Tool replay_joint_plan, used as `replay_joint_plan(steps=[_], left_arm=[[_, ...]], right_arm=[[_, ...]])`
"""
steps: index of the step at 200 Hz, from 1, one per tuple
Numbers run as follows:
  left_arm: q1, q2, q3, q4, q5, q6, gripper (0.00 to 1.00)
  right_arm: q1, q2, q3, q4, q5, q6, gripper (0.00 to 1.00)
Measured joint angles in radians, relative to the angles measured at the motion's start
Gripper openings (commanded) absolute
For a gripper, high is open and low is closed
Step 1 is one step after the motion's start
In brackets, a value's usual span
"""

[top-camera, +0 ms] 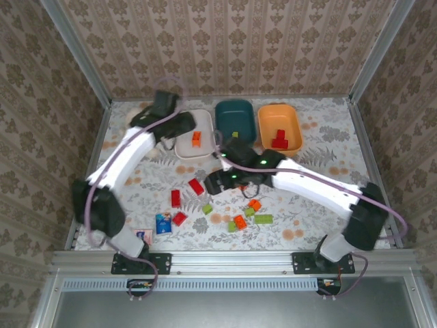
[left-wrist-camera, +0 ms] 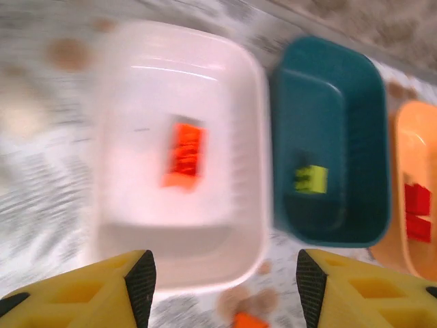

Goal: Sort the legos into containers by color

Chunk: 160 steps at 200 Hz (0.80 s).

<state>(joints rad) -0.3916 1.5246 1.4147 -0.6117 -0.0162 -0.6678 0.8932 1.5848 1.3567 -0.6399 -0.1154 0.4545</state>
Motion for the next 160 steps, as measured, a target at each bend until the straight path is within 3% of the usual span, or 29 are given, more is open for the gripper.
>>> replay_joint_plan(steps=[36,73,112,160], left_arm=[[0.048,-0.492,-0.334,-0.162,-0.108,-0.081,0.57],[0.066,-0.899,-0.475,-0.455,-0.185,-0.198,0.55],[0.068,-1.012,-0.48,-0.638,-0.187,-0.23,0.55],[0.068,-1.05,-0.48,-0.706,-0.177,-0.23,0.55]], right_arm=[[0.094,0.298,0.207,0.013,0.009,0.095,0.81],[0.132,0.571,0.457,-0.051,0.031,0.219,0.83],[0.145,0.726,0.627,-0.128,0.06,0.317,0.76],[0.153,0.816,0.695,-0.134,0.063,0.36,0.75]])
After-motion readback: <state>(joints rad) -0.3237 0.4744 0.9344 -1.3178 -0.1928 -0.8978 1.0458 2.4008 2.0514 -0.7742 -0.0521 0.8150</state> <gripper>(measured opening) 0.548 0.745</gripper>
